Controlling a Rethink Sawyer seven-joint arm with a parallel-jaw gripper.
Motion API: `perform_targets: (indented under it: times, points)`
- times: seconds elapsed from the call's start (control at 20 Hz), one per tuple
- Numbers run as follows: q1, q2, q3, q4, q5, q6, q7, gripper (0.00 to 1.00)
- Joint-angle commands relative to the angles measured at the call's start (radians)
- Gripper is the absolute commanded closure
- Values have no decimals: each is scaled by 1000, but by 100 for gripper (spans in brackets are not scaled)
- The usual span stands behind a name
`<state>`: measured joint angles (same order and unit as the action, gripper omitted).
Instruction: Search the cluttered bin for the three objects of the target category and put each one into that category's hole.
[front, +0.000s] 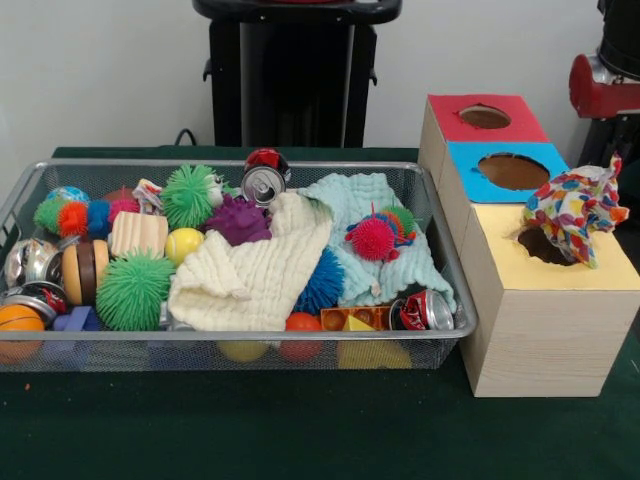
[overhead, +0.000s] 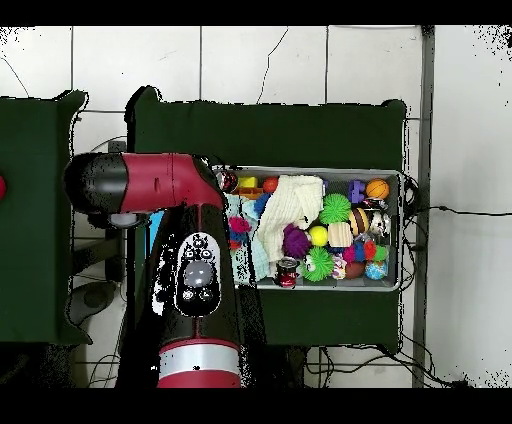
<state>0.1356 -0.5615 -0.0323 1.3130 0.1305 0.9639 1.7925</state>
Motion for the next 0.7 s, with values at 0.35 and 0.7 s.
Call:
perform_targets:
  times: [0.35, 0.7]
  points:
    - [-14, 20, -48, 14, -16, 88, 219, 100]
    - [-31, 22, -70, 23, -31, 53, 178, 100]
